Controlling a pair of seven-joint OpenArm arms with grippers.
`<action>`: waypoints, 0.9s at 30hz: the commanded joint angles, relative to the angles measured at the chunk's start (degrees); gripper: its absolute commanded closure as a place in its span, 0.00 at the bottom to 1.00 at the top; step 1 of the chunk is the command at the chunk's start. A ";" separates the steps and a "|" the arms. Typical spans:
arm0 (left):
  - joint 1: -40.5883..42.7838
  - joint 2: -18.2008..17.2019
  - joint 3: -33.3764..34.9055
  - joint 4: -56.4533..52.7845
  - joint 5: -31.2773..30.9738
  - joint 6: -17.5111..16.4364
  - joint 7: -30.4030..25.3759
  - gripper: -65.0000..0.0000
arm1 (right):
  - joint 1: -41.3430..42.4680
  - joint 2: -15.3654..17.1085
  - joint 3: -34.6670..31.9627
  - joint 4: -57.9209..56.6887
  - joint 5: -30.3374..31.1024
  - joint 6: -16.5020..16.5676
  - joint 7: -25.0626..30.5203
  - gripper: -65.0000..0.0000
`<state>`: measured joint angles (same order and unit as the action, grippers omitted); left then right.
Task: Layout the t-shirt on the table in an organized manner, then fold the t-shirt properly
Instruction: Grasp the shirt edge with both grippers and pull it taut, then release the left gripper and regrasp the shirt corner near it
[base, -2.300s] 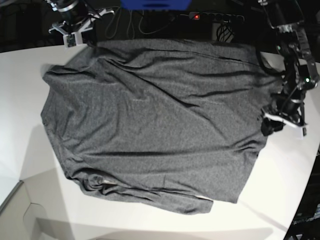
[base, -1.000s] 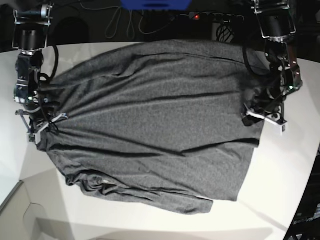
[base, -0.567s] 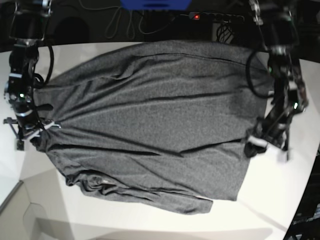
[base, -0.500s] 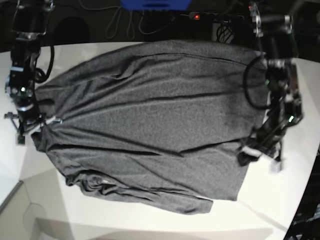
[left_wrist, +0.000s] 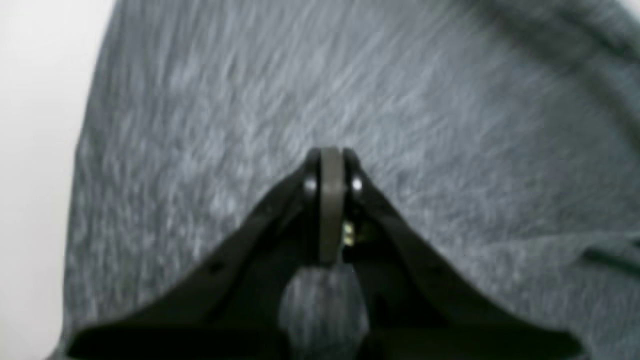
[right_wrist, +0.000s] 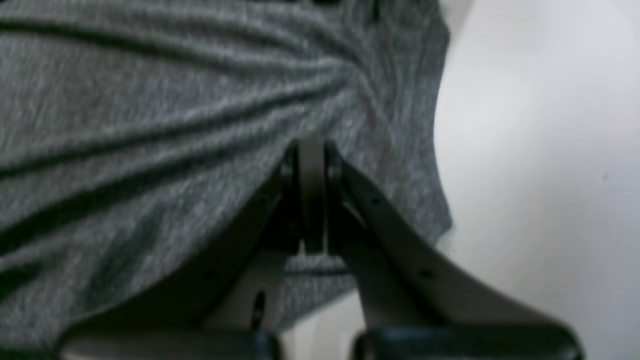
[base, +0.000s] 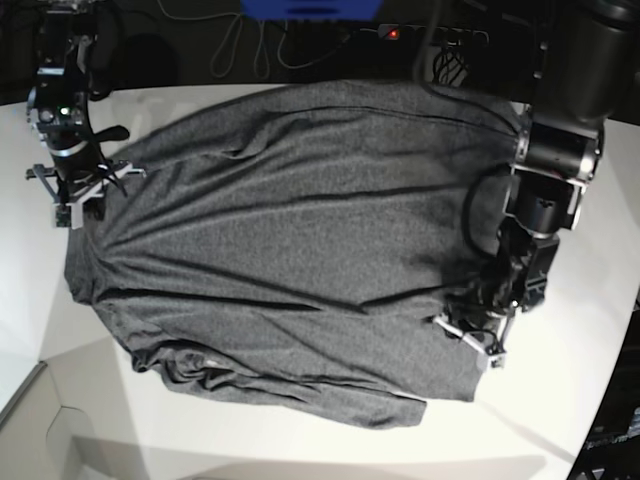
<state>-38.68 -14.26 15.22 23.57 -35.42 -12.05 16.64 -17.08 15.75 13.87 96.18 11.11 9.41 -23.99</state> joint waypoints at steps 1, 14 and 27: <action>-2.60 -0.46 0.38 -1.37 0.47 0.58 -0.25 1.00 | -0.02 0.82 0.51 1.18 -0.08 -0.05 1.53 1.00; -4.01 -2.22 0.82 -10.43 0.47 0.49 -9.22 1.00 | -1.78 1.00 0.51 0.92 -0.17 -0.05 1.44 1.00; -9.54 -3.28 0.21 -10.17 0.12 0.23 -9.30 0.99 | -3.45 0.82 5.08 1.36 0.18 -0.05 1.53 1.00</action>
<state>-45.91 -17.12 15.66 12.45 -35.00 -11.55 8.73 -20.78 15.75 18.57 96.40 11.11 9.41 -23.90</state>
